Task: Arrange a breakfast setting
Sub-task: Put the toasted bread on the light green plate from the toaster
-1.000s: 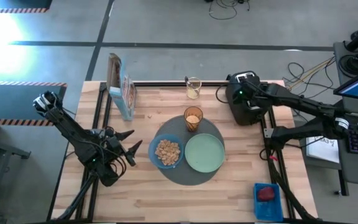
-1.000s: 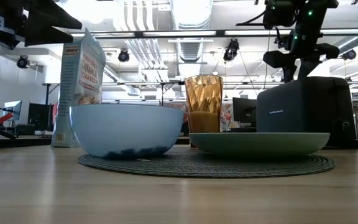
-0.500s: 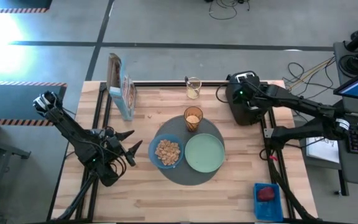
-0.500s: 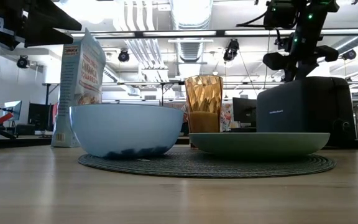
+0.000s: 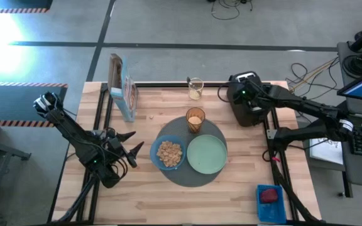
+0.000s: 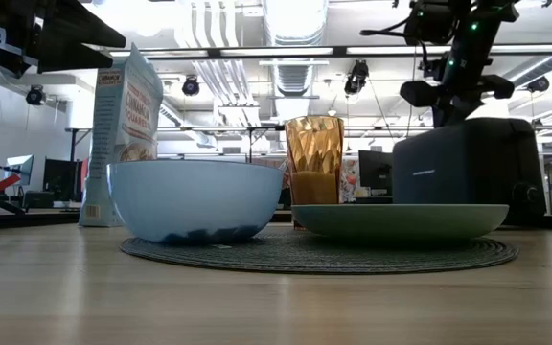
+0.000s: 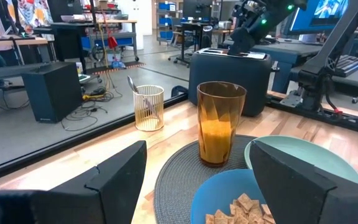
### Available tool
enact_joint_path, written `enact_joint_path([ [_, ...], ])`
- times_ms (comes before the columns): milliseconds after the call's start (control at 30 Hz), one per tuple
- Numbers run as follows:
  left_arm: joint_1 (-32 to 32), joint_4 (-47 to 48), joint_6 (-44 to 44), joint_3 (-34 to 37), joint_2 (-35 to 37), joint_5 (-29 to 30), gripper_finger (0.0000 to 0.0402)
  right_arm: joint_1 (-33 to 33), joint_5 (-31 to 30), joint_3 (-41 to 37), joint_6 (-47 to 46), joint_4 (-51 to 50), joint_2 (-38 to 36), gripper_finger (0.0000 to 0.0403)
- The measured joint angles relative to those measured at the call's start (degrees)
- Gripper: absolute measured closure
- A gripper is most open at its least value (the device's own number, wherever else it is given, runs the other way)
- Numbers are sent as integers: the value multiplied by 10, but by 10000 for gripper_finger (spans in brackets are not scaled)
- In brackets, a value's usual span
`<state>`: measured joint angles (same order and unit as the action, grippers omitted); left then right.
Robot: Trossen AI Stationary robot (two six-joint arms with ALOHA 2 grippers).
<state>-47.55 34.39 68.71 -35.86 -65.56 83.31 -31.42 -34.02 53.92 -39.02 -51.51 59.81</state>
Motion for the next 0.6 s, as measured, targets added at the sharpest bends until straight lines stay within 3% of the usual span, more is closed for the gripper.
enact_joint_path([
  [233, 0, 0, 0, 0, 0, 0, 132, -13, -5, -5, 4, 2, 0, 318],
  [600, 0, 1, 0, 0, 1, 1, 132, -14, 0, 5, 32, -1, 0, 391],
])
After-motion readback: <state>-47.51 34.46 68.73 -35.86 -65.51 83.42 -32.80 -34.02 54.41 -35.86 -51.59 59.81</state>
